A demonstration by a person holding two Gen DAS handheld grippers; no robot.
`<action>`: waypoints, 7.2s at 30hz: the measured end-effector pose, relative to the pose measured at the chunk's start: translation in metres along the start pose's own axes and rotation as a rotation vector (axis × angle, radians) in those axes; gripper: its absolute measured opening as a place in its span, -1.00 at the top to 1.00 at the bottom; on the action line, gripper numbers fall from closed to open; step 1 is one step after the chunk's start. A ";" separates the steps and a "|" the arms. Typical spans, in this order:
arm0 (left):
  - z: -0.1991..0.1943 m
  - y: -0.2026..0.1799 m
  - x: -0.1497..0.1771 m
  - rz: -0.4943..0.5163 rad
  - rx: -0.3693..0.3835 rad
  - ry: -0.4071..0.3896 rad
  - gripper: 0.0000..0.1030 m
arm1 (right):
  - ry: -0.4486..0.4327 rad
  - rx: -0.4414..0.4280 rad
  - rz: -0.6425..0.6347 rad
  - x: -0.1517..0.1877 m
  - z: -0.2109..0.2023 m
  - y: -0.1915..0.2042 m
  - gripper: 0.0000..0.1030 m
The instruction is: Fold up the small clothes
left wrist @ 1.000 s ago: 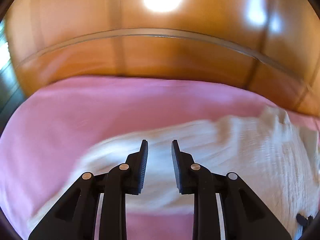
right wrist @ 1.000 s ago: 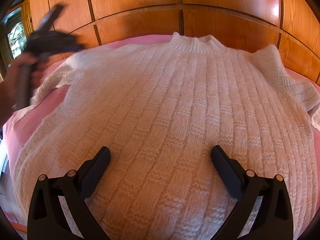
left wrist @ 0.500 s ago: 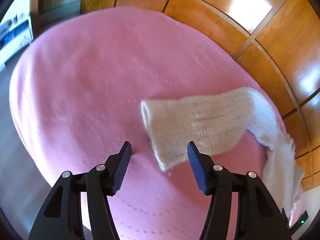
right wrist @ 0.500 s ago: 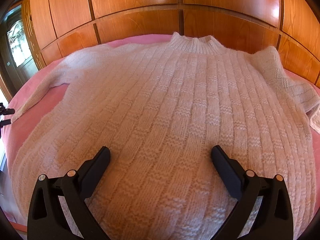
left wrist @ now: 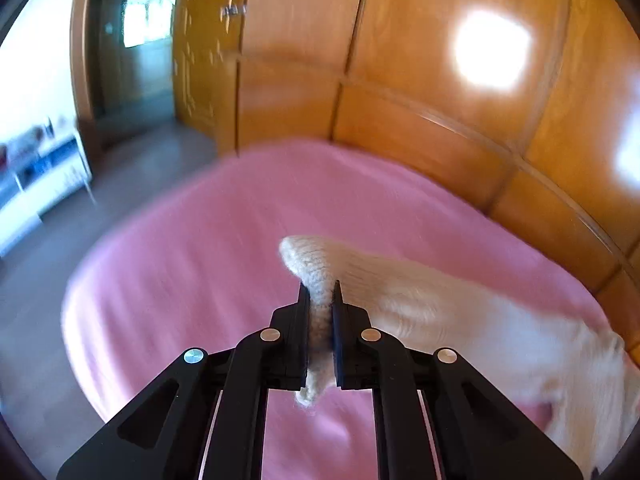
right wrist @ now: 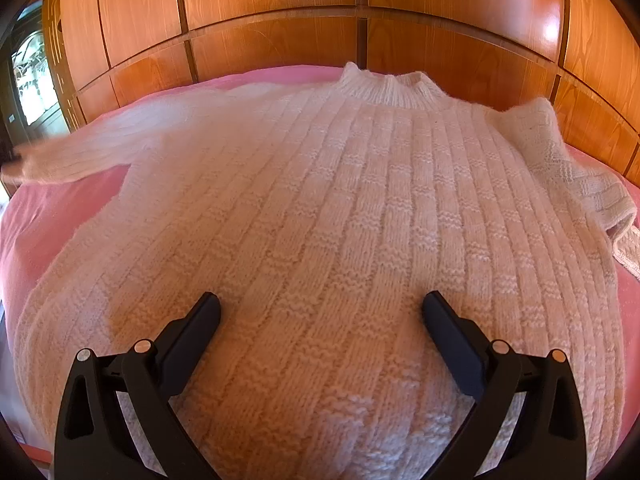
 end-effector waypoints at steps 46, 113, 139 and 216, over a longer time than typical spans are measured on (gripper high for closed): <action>-0.106 -0.314 0.298 0.599 0.575 0.144 -0.23 | -0.302 0.225 1.180 0.080 -0.144 -0.453 -0.09; -0.134 -0.131 0.299 0.535 0.418 0.191 0.65 | 0.021 0.198 0.209 0.110 -0.125 -0.152 -0.02; -0.143 -0.300 0.312 0.656 0.631 0.202 0.16 | -0.267 0.363 1.210 0.092 -0.164 -0.505 0.60; -0.007 -0.083 0.143 -0.272 0.338 0.242 -0.15 | 0.019 0.191 0.260 -0.064 0.018 -0.167 -0.96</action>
Point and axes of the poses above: each gripper's, at about its wrist camera, not at the fingertips, and z roughly the way its jaws point, y to its left, x to its underside, the point moved 3 cm from there along z, roughly the way its jaws point, and after that the axes turned 6 degrees about -x, right-handed, at the moved point
